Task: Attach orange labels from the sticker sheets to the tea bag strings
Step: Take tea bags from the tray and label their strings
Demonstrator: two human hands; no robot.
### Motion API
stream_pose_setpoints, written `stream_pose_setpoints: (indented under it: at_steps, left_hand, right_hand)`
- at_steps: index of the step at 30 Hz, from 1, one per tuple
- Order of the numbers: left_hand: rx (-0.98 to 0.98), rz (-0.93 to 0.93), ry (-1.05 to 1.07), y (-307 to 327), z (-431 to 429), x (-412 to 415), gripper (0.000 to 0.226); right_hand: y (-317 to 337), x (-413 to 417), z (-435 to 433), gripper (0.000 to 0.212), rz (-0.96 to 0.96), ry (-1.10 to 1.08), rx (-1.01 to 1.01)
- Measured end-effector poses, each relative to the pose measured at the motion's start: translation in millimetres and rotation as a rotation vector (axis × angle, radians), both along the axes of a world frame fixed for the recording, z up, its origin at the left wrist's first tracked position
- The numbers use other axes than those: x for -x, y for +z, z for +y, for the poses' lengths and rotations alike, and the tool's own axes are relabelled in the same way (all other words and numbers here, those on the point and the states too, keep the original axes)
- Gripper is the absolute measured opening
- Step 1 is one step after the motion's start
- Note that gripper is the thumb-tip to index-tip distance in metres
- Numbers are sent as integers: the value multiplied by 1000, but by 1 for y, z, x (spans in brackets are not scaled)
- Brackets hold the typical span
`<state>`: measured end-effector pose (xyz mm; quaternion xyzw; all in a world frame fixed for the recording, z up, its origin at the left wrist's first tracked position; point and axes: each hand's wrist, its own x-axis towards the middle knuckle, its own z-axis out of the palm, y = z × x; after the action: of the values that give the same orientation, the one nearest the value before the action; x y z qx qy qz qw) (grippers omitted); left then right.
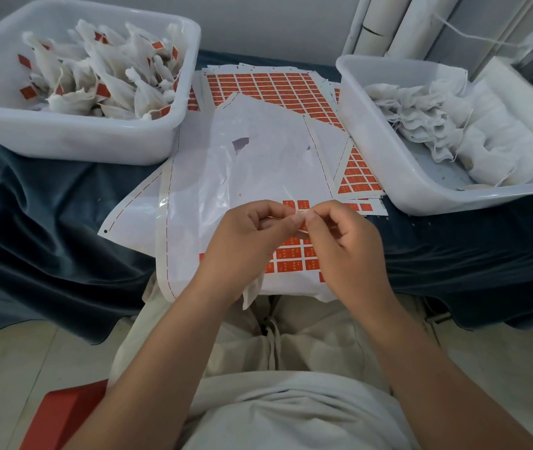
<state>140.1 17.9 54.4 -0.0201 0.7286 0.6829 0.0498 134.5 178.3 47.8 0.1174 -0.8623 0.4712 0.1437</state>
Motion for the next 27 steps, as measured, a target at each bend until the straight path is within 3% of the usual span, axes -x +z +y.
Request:
stream_pose_setpoints:
  at_steps: [6,16,22,27]
  left_hand:
    - [25,40,-9,2,3,-2,15]
    - [25,66,-17,-1,1,-1,16]
    - [157,164,48,-3,5,-1,15]
    - [113,100,120,5,3,-1,19]
  right_hand:
    - [-7,0,0,22,73,-11,-48]
    - [-10,2,-1,26,-35,16,-9]
    - [-17,-3,-7,38,-59,-6,-74]
    - [-11,-3,-8,34,-254,23,356]
